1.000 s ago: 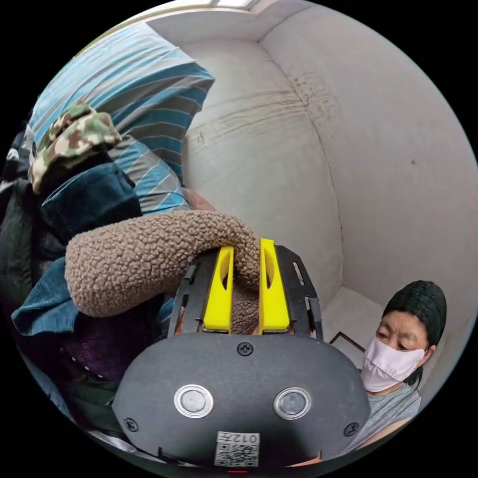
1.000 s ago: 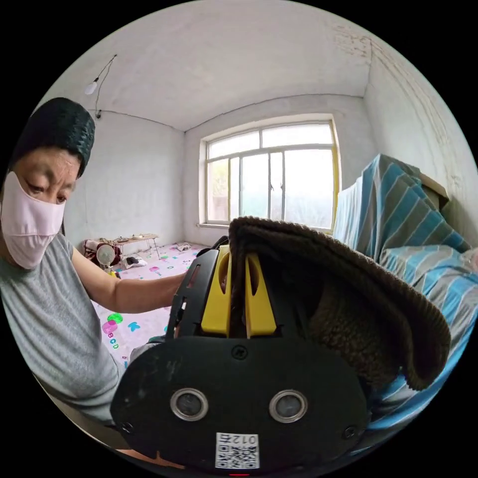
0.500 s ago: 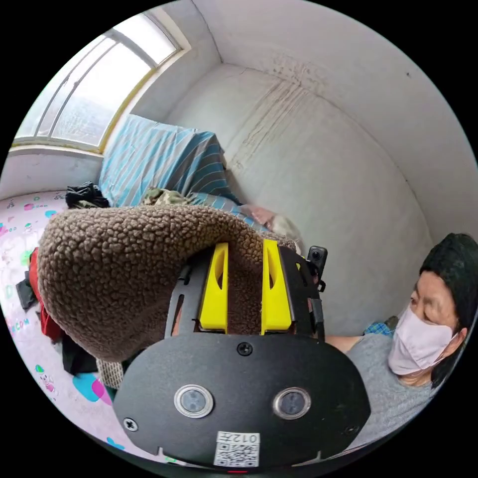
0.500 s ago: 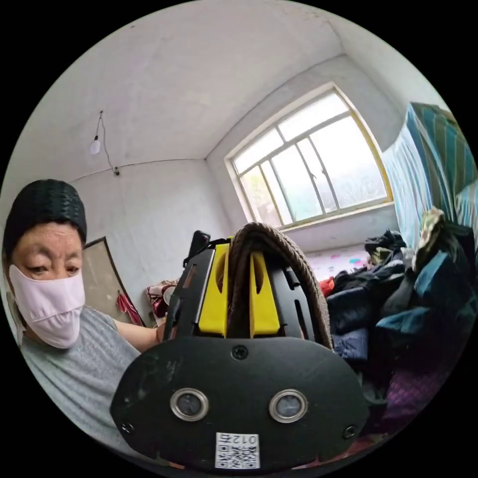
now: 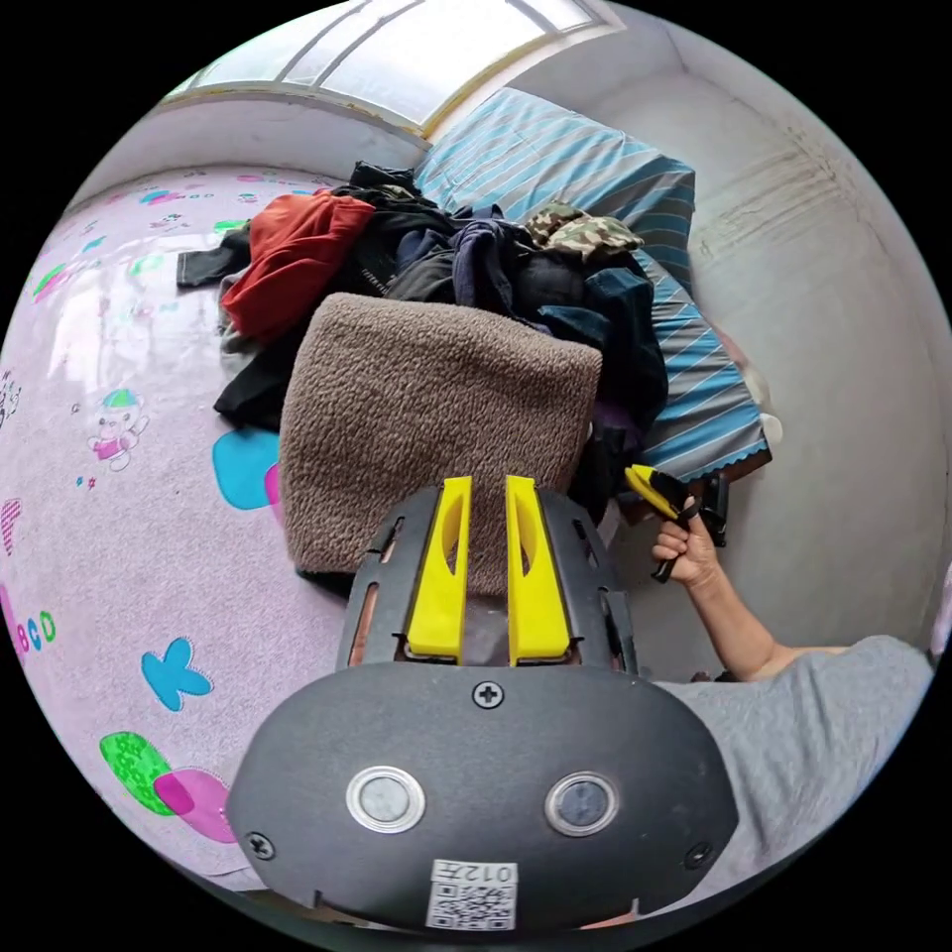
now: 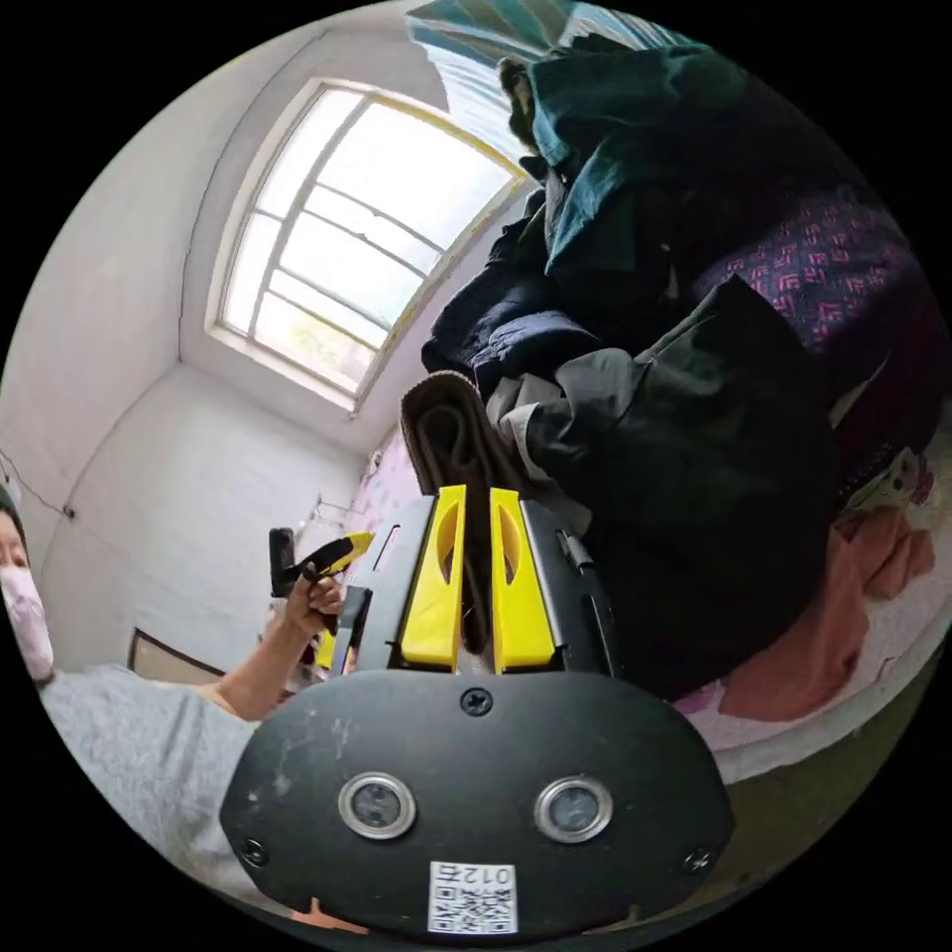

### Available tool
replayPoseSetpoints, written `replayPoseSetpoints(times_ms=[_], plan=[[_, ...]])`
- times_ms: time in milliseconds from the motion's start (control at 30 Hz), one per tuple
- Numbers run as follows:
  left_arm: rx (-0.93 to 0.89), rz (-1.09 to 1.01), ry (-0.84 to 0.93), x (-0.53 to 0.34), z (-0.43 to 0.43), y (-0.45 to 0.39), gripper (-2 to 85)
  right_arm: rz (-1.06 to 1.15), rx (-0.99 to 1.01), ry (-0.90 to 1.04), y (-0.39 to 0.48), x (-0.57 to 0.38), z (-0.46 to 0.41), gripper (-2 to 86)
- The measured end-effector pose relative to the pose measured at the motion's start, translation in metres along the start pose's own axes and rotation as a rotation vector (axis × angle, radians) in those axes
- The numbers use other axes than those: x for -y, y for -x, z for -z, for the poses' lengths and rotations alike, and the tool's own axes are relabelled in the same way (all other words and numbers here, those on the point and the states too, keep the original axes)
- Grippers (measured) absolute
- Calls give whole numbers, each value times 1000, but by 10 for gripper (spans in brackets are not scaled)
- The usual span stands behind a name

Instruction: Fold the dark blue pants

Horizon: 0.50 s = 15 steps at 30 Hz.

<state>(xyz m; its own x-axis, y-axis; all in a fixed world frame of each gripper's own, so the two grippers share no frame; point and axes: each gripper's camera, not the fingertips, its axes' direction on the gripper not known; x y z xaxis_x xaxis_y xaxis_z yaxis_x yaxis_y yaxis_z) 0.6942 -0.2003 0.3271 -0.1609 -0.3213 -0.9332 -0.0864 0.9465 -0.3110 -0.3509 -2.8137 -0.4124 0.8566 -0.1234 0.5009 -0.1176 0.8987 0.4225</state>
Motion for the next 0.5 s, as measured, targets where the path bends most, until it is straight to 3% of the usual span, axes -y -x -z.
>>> replayPoseSetpoints(times_ms=[167,400,500], plan=[[191,-159,65,-84,-36,-43,80,115,-69,199,-6,-56,-44,71],[248,-327,142,-120,-105,-115,106,93,-68,314,-62,-82,-125,102],[293,-373,121,-130,-114,-137,118,76,-23,356,-87,-89,-142,67]])
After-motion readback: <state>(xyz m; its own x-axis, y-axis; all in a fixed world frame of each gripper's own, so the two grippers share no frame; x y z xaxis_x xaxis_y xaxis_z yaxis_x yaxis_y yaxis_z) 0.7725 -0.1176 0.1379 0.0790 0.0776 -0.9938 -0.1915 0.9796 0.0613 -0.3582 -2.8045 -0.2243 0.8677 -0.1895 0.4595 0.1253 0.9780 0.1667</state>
